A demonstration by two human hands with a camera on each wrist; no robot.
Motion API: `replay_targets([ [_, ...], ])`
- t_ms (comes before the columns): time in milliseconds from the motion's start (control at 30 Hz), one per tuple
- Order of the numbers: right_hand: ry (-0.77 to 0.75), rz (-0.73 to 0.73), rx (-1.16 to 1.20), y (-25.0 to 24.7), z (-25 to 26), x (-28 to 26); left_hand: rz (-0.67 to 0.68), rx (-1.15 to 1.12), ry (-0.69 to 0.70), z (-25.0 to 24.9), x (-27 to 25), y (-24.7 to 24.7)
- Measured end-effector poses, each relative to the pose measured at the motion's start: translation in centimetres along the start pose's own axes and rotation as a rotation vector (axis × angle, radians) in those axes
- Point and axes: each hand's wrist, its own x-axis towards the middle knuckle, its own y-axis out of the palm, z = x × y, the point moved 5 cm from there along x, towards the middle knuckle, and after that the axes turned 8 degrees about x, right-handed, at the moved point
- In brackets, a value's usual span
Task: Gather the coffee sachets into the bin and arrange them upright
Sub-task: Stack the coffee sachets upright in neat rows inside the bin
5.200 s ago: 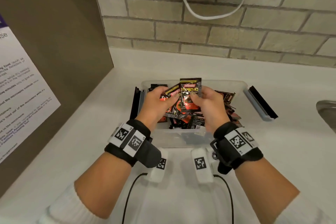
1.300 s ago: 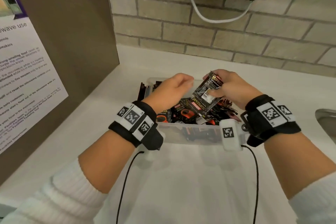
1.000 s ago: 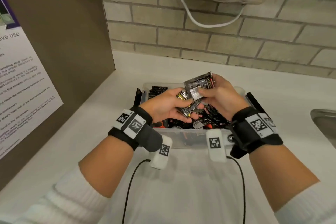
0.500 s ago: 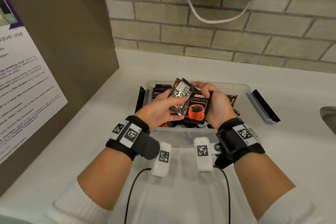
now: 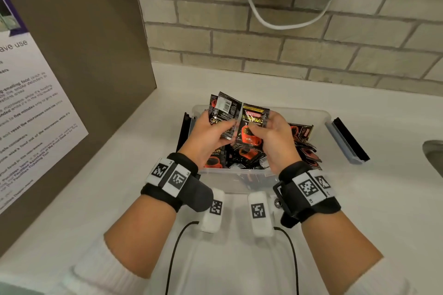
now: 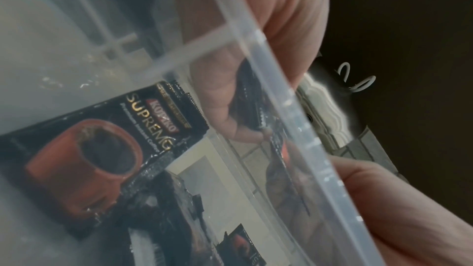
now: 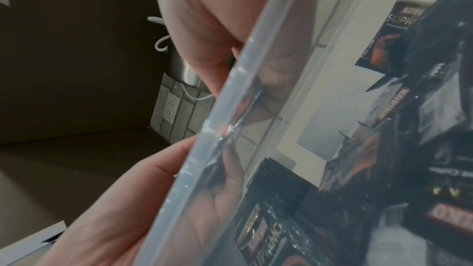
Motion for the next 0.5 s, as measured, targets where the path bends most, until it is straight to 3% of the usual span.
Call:
replay_targets([
  [167,0.006,-0.154,0.145,-1.3,0.0,-0.1,0.019,-0.118,0.042,-0.5,-0.3,-0.2],
  [267,-0.029,-0.167,0.004,-1.2,0.1,-0.1,-0.014,-0.03,0.112,-0.9,-0.6,-0.2],
  [333,-0.009,-0.14,-0.1,-0.9,0.0,-0.1,-0.067,0.048,0.158,-1.0,-0.7,-0.4],
  [500,0.224,0.029,0.003,-0.1,-0.4,-0.4,-0.059,0.266,0.25,-1.2,-1.0,0.0],
])
